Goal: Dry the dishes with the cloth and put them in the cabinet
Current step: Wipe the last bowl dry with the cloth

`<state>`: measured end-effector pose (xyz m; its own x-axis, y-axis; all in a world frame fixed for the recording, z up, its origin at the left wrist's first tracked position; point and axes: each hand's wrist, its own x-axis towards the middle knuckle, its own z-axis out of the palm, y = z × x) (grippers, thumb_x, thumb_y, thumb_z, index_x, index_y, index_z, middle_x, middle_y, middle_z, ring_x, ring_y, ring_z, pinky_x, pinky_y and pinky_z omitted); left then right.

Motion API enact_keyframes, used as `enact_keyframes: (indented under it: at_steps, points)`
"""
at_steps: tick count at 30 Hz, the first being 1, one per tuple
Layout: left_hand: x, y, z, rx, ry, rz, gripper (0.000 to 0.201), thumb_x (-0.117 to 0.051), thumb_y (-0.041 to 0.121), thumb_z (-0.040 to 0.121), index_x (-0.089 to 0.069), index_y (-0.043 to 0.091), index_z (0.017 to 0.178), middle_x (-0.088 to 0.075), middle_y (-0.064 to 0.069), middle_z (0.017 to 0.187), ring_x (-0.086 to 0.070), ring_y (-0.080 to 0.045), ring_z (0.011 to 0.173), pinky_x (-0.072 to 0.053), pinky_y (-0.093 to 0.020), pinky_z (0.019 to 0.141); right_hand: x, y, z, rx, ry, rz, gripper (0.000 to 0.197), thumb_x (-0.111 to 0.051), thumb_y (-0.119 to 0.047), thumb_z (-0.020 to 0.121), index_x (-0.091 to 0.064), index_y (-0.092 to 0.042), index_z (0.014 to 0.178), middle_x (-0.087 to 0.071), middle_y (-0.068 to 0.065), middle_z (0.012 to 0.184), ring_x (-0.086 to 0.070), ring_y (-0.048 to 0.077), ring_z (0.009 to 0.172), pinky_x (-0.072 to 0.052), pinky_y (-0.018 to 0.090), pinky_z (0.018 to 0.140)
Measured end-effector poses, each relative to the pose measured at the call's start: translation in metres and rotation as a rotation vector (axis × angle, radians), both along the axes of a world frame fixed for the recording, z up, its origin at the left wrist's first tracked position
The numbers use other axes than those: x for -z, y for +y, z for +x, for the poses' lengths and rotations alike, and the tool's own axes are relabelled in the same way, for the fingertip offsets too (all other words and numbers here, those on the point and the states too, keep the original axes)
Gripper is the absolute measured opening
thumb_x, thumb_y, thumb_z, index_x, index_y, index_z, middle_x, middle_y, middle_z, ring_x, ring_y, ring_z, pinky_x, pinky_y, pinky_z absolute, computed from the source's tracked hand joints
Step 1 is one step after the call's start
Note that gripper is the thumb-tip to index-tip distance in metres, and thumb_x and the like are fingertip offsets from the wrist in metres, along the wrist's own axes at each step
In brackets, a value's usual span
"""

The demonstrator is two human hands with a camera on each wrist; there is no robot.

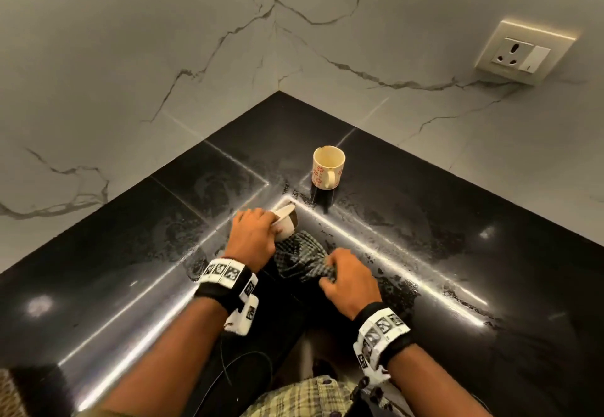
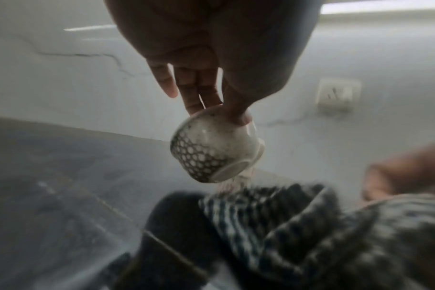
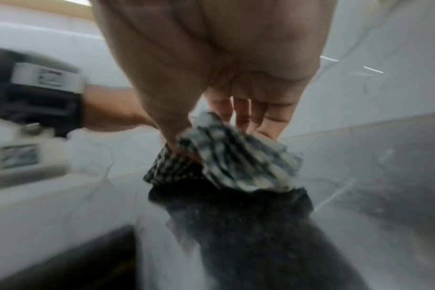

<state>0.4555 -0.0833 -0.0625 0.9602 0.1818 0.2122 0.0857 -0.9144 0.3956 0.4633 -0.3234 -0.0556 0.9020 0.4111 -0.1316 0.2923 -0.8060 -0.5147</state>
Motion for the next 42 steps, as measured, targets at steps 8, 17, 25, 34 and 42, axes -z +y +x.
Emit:
enact_keyframes:
  at_steps: [8, 17, 25, 34, 42]
  points:
    - [-0.068, -0.041, -0.064, 0.143, -0.072, -0.852, 0.016, -0.053, 0.017, 0.097, -0.061, 0.01, 0.109, -0.069, 0.014, 0.088, -0.061, 0.002, 0.081, -0.05, -0.022, 0.074, -0.073, 0.018, -0.016, -0.362, -0.553, 0.589, 0.053, -0.068, -0.025, 0.075, -0.07, -0.018, 0.127, -0.046, 0.006, 0.126, -0.048, 0.024, 0.122, -0.042, 0.039, 0.106]
    - [-0.101, -0.057, -0.086, 0.271, -0.096, -0.812, 0.03, -0.056, -0.003, 0.098, -0.064, 0.018, 0.117, -0.072, 0.004, 0.109, -0.069, -0.015, 0.103, -0.055, -0.037, 0.091, -0.082, 0.025, -0.017, -0.28, -0.4, 0.955, 0.053, -0.053, -0.022, 0.089, -0.057, -0.001, 0.137, -0.05, 0.019, 0.148, -0.047, 0.034, 0.139, -0.04, 0.055, 0.111]
    - [-0.107, -0.074, -0.075, 0.11, -0.232, -0.716, 0.012, -0.054, 0.017, 0.104, -0.065, 0.018, 0.109, -0.071, 0.01, 0.092, -0.065, -0.006, 0.083, -0.053, -0.026, 0.074, -0.096, 0.037, -0.018, 0.117, 0.193, 1.112, 0.046, -0.056, -0.046, 0.099, -0.052, -0.027, 0.141, -0.065, 0.004, 0.13, -0.063, 0.029, 0.12, -0.049, 0.057, 0.104]
    - [-0.115, -0.061, -0.075, 0.312, -0.267, -0.268, 0.031, -0.054, 0.03, 0.099, -0.069, 0.018, 0.122, -0.072, 0.007, 0.118, -0.064, -0.018, 0.118, -0.043, -0.057, 0.108, -0.118, 0.023, -0.032, -0.139, -0.157, 1.03, 0.052, -0.066, -0.023, 0.094, -0.051, -0.016, 0.143, -0.047, 0.006, 0.15, -0.049, 0.025, 0.137, -0.045, 0.048, 0.111]
    - [-0.121, -0.06, -0.071, 0.225, -0.344, -0.667, 0.035, -0.058, -0.01, 0.095, -0.07, 0.019, 0.111, -0.032, 0.001, 0.163, -0.034, -0.022, 0.15, -0.045, -0.051, 0.112, -0.111, 0.02, -0.04, -0.072, -0.041, 1.12, 0.022, -0.068, -0.017, 0.094, -0.063, -0.01, 0.115, -0.067, 0.006, 0.111, -0.065, 0.03, 0.104, -0.053, 0.057, 0.089]
